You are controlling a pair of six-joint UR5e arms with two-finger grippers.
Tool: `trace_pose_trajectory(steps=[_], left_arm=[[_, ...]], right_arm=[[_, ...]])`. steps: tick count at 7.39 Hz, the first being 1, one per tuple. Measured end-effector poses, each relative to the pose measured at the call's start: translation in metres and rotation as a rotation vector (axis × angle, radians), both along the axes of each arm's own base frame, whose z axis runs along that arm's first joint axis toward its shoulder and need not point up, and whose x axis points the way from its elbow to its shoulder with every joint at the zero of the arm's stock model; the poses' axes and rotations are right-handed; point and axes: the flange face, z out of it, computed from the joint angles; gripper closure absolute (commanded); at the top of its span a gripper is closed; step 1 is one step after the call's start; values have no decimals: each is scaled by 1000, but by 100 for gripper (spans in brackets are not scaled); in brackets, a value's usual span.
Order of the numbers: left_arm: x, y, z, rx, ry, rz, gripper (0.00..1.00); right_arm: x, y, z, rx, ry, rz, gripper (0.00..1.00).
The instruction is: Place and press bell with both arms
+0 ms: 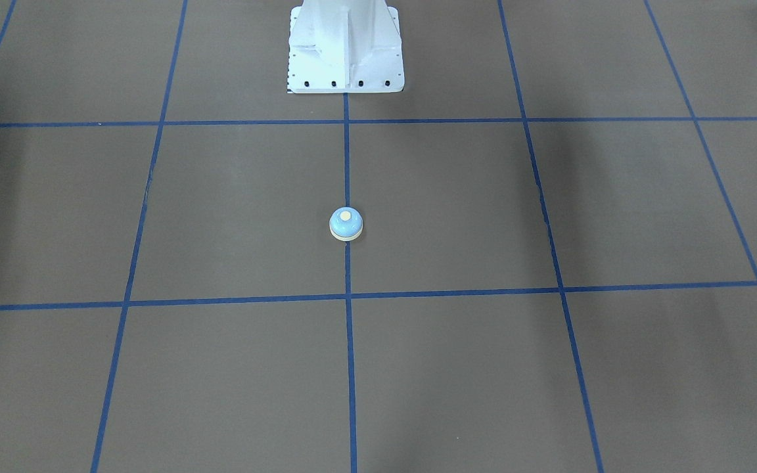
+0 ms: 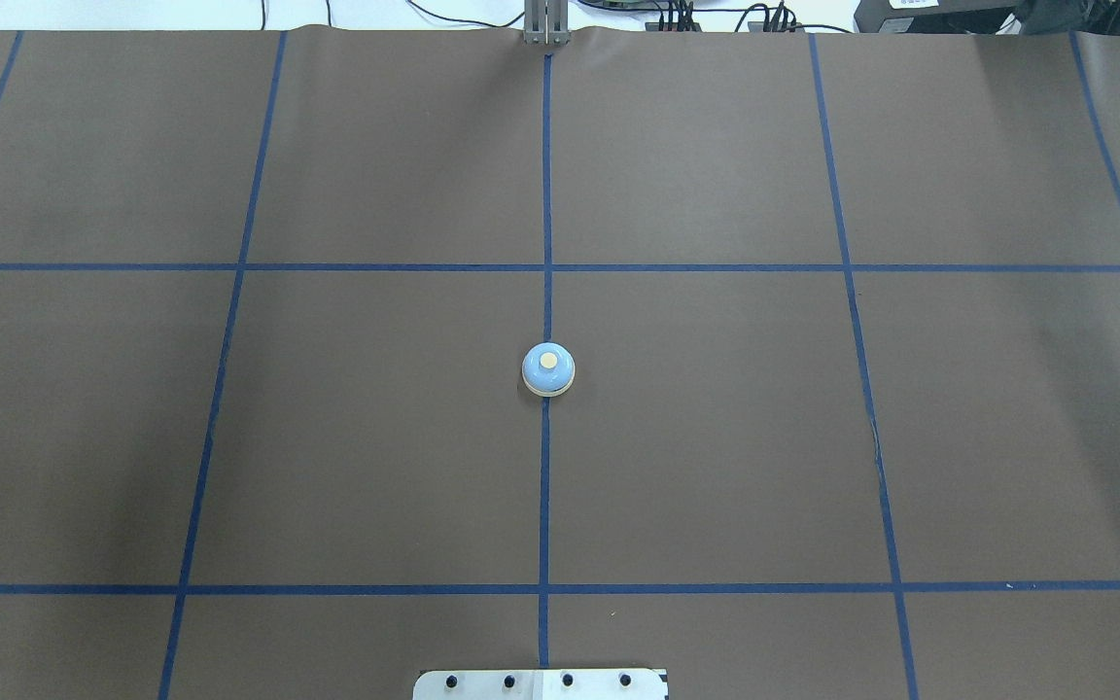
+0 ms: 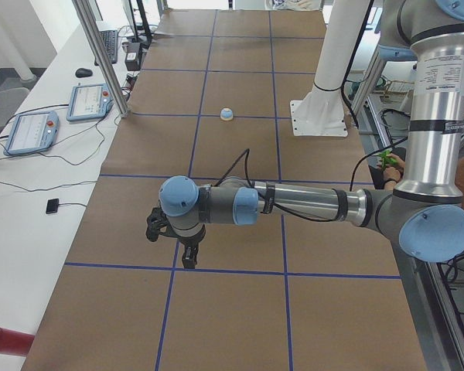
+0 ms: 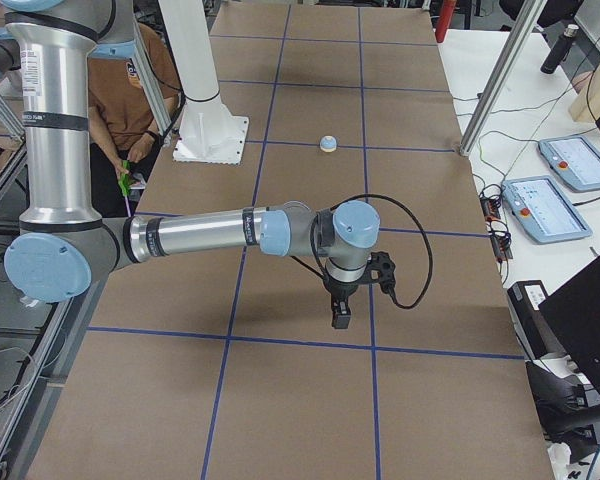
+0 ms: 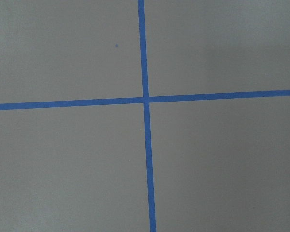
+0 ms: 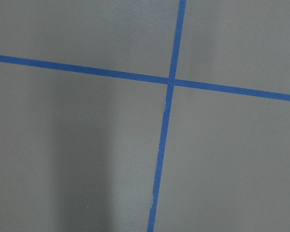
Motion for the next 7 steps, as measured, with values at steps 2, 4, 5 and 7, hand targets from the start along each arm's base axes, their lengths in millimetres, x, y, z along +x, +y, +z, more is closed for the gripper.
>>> trace_pose_trajectory(steps=[2,4,5,7], left_arm=[[0,0,0,-3,0,-2,0],[0,0,0,-4,-1,-2,0],[0,0,1,-5,-1,-1,0],[0,1,4,-10,-1,0,0]], right_arm=[[0,0,0,-4,-3,4,0],[0,1,1,-7,-3,4,0],[0,3,3,-11,-2,5,0],[1,7,6,-17,-2,6,0]])
